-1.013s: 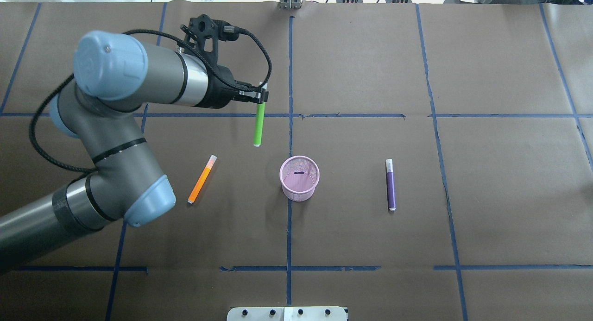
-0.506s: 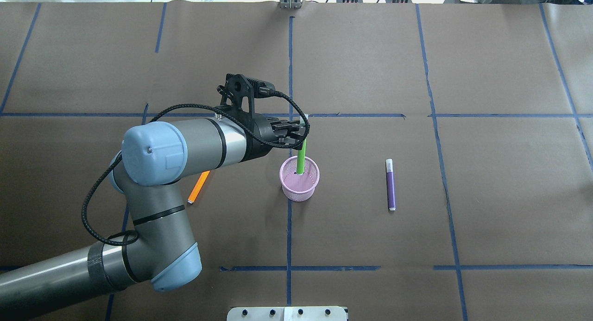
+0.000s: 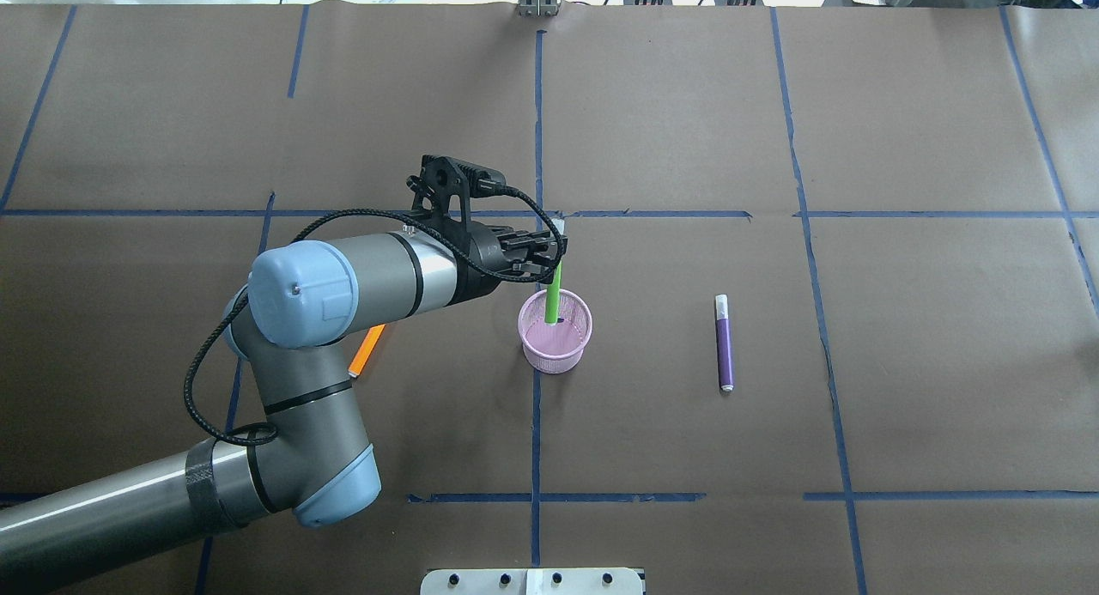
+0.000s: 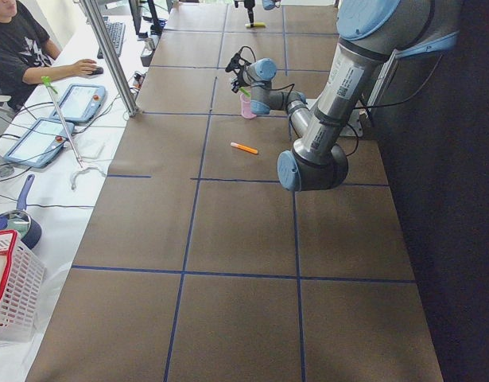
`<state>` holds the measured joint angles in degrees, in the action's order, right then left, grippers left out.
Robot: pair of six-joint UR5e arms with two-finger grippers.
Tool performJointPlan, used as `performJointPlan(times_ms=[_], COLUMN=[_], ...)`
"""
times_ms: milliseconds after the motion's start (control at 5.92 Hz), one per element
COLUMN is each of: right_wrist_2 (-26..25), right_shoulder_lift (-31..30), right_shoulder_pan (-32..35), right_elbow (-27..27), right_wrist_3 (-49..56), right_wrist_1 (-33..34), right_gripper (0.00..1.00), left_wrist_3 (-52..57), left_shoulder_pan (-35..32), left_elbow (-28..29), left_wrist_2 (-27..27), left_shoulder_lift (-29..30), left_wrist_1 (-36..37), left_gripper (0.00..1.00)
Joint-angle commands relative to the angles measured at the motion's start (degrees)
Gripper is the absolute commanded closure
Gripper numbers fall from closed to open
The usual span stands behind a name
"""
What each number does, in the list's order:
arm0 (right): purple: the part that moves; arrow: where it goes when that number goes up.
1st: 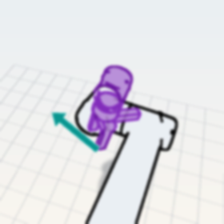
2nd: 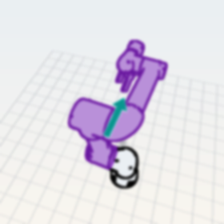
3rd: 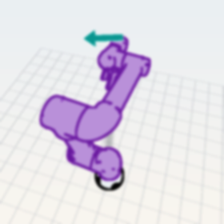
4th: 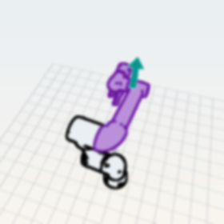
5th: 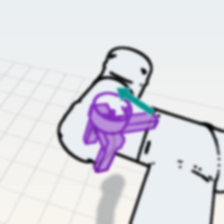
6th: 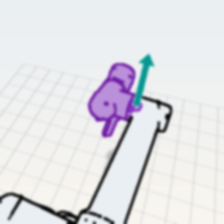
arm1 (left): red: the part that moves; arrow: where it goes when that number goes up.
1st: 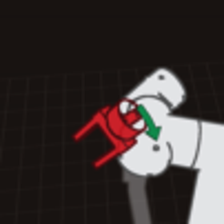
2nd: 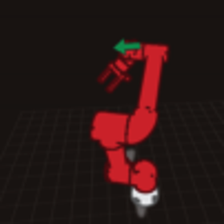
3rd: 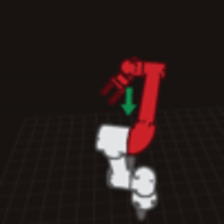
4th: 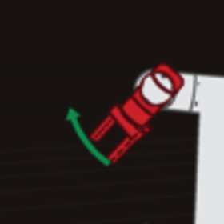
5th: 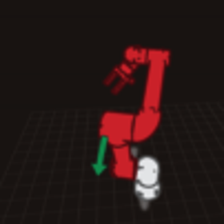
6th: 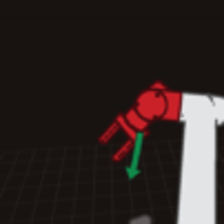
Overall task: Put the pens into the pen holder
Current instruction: 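Lower the green marker into the cup and open the left gripper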
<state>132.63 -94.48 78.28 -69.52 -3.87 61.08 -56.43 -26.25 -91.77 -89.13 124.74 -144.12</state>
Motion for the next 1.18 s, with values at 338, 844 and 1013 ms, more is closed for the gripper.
performJointPlan(times_ms=[338, 844, 1013], right_wrist_2=[0.00, 0.00, 0.09], right_shoulder_lift=[0.00, 0.00, 0.00], right_shoulder_pan=[0.03, 0.03, 0.03], right_elbow=[0.00, -0.09, -0.09], right_wrist_3=[0.00, 0.00, 0.00], right_wrist_1=[0.00, 0.00, 0.00], right_gripper=[0.00, 0.00, 0.00], left_wrist_3=[-0.08, 0.00, -0.08], left_shoulder_pan=[1.55, 1.64, 1.64], left_elbow=[2.39, 1.51, 1.07], left_wrist_2=[0.01, 0.01, 0.01], left_shoulder_lift=[-0.55, -0.55, -0.46], left_wrist_1=[-3.18, -3.10, -3.01], left_gripper=[1.00, 0.00, 0.00])
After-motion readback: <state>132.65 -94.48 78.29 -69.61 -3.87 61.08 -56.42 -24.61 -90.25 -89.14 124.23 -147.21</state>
